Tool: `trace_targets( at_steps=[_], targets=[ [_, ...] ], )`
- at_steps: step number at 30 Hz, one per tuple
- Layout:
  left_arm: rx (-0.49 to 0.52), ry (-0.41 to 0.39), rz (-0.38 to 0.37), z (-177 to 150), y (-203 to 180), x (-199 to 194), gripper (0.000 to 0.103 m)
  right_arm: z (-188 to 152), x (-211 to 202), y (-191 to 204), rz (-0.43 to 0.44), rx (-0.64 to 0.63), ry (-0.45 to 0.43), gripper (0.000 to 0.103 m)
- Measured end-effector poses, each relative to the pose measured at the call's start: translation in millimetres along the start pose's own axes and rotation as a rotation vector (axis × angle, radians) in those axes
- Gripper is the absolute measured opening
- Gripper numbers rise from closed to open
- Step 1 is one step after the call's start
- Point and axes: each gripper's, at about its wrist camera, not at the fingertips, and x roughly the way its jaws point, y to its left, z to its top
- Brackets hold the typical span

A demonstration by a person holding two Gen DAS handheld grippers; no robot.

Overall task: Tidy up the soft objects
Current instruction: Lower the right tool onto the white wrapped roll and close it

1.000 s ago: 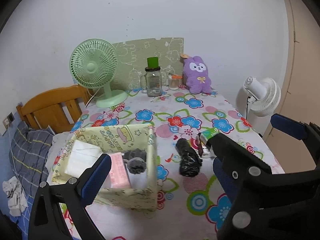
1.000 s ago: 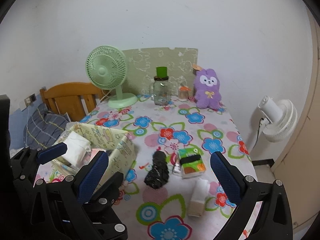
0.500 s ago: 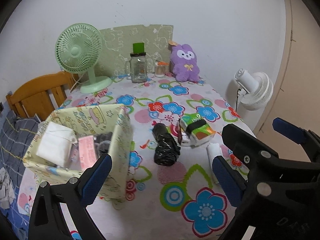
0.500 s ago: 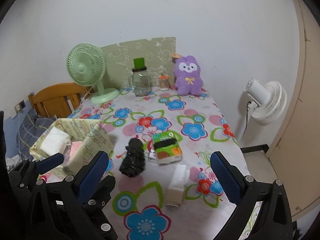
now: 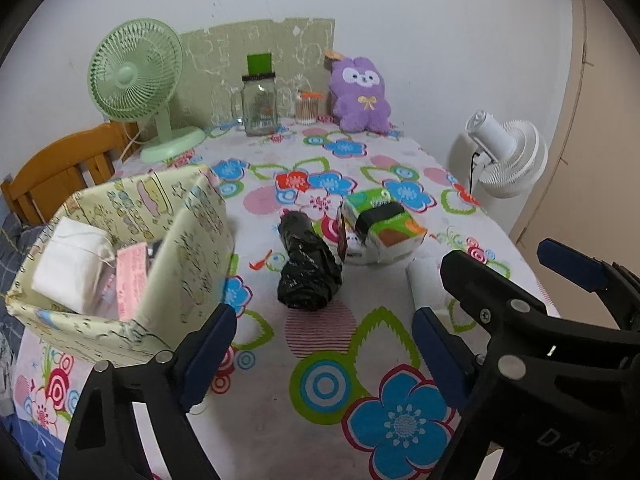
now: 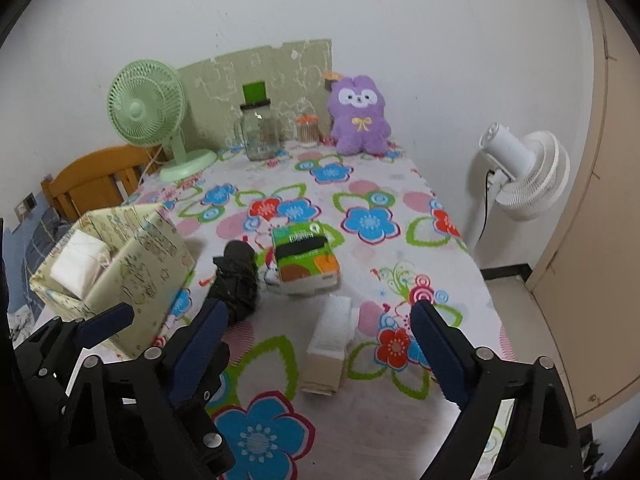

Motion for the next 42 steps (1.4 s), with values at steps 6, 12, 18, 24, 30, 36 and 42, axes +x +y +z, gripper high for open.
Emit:
trace_targets(
  at_steps=[6,12,18,24,30,36,42],
  targets=[
    [0.012,0.033,0.015,-5,-5,20,0.088,-5,20,-3,0.009,-0.003,0.041,0.084],
    [0.008,0.059,0.03,-6,-5,36,0.087,-9,43,-6,0.016,0.008,0.089,0.081],
    [0.004,0.087,0.035,-8,-5,51,0.085,-13,62,-8,0.017,0.008,0.134,0.075],
    [0.012,0.112,0.041,-9,-7,63,0.084,-17,78,-9,0.032,0.007,0.175,0.063],
    [0.012,0.136,0.051,-11,-6,71,0.084,-20,89,-10,0.04,0.012,0.209,0.055],
    [0.015,0.138,0.052,-11,-7,73,0.084,-22,92,-11,0.043,0.025,0.226,0.037],
    [0.011,0.128,0.056,-9,-7,69,0.084,-20,87,-9,0.049,0.015,0.222,0.03]
  ],
)
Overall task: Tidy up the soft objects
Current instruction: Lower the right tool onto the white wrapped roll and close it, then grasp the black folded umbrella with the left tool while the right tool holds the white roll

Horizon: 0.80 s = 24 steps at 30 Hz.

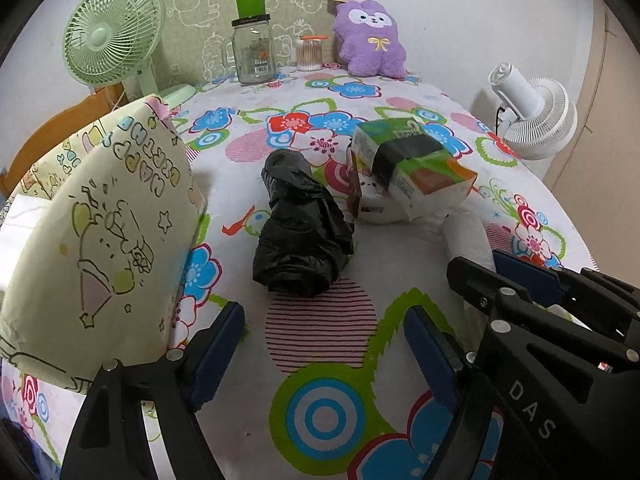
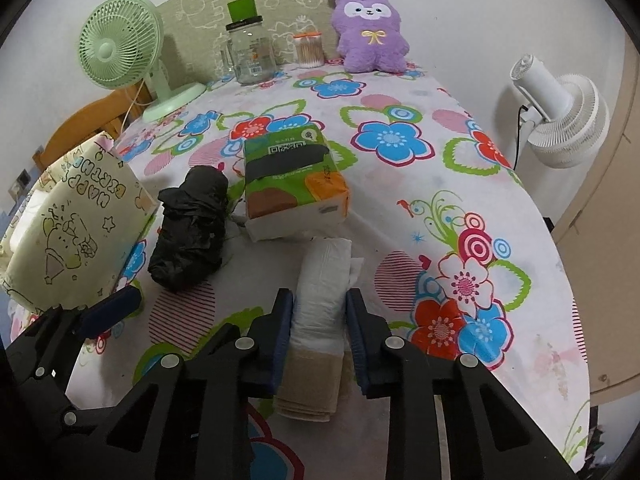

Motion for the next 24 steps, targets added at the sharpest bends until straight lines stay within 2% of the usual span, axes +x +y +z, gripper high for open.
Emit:
trace_targets(
  at_steps=[11,20,24],
  targets=[
    [-0.02,-0.063,-0.002,11,-1,-17,0.083,8,-25,-3,-0.012,0.016,-0.065,0.03],
    [-0.024,-0.102,0.01,32,-3,-20,0.083,27,-34,1,-0.008,-0.007,-0.12,0.03],
    [-0.023,-0.1,0.022,39,-3,-16,0.08,36,-32,3,-0.006,-0.014,-0.13,0.03]
  ],
)
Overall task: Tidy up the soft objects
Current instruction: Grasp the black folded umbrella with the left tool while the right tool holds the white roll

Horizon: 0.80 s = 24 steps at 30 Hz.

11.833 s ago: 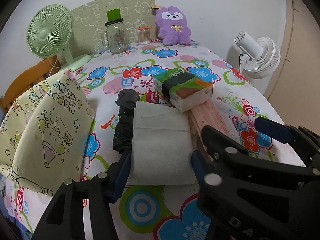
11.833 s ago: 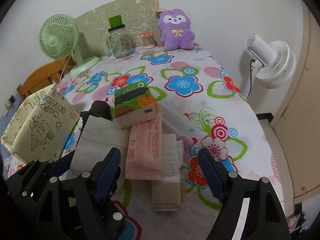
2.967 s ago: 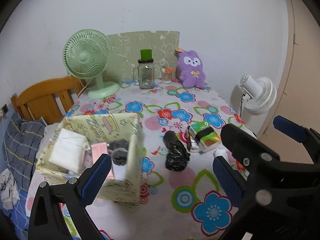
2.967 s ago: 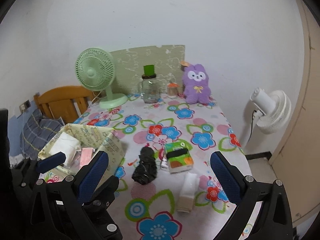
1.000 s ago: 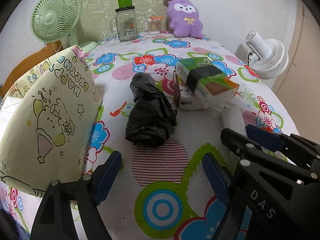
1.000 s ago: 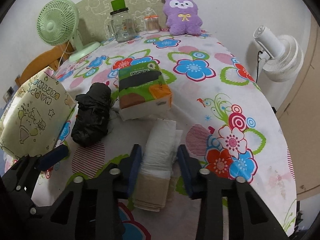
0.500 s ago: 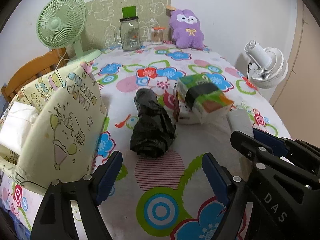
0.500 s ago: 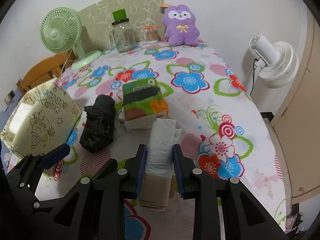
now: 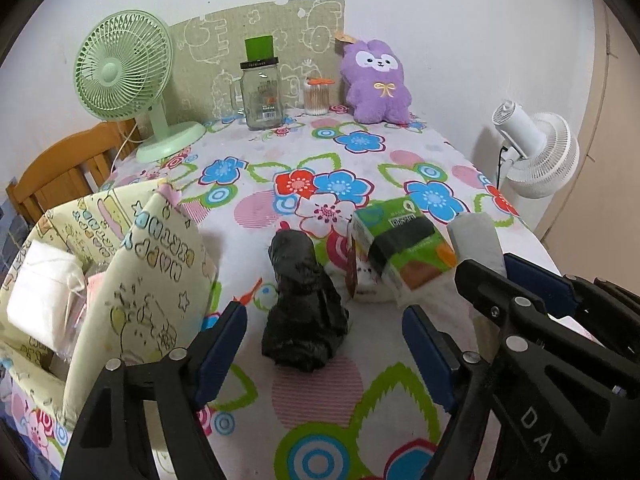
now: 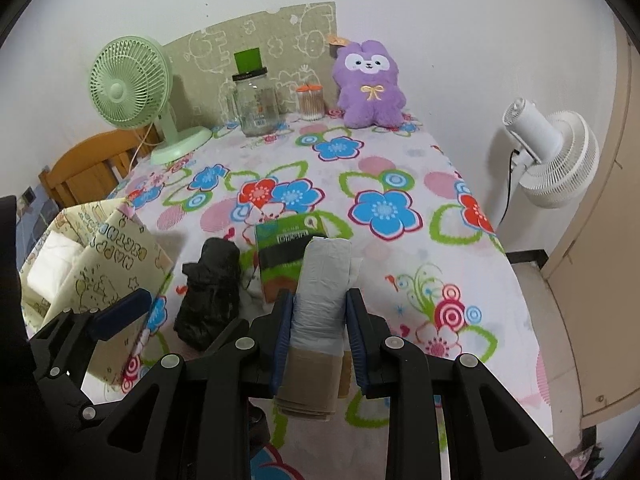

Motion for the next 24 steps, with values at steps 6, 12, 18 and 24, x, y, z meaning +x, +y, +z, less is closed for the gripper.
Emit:
trace_targets(
  at_steps=[6,12,18,24],
  targets=[
    [-0.013,0.015,0.007,8,1,12,0.078,9,8,1,-0.001,0.001,-0.006,0.03],
    [-0.029,0.056,0.0,11,4,30,0.074,14,22,2,-0.006,0.0,0.007,0.03],
    [-0.06,0.093,-0.009,12,11,45,0.07,17,36,2,-0.011,0.0,0.02,0.03],
    [-0.068,0.142,-0.022,11,14,57,0.048,19,44,5,-0.014,-0.004,0.026,0.03]
  ],
)
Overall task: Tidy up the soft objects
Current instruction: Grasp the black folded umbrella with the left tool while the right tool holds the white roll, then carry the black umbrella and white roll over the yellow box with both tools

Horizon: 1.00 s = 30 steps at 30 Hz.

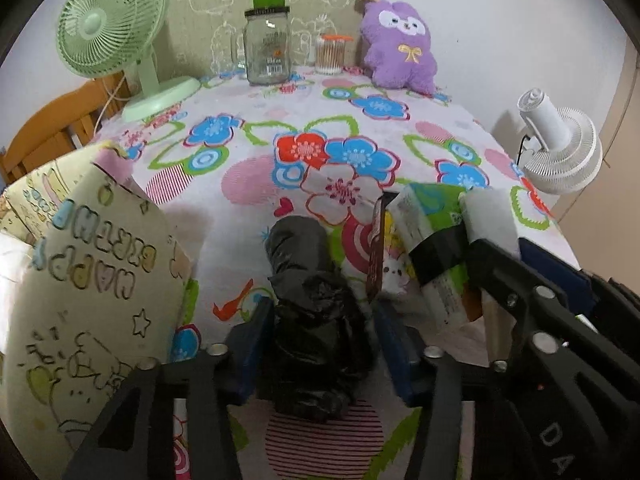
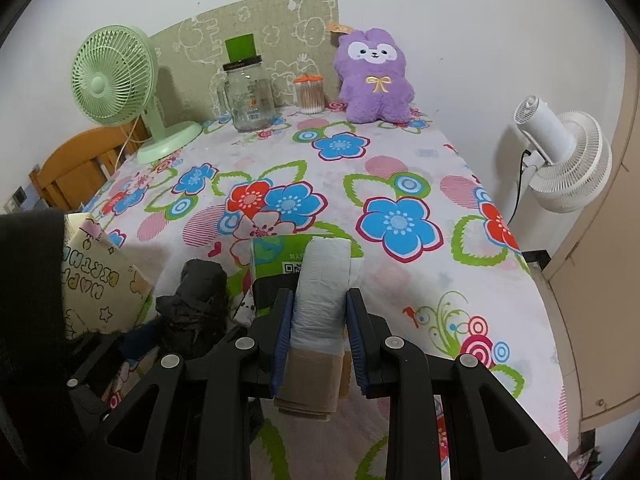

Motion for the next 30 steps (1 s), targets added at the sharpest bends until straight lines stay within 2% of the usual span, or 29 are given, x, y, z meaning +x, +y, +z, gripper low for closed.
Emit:
trace_targets(
  at_steps=[9,30],
  targets=[
    [0.002,-0.017,-0.012,-2,0,-5,0.04,1,2,2,-0.003,-0.006,-0.001,0.03],
    [0.028,-0.077,-0.01,-17,-8,-48,0.039,-12,-38,4,0.01,0.01,-0.042,0.03]
  ],
)
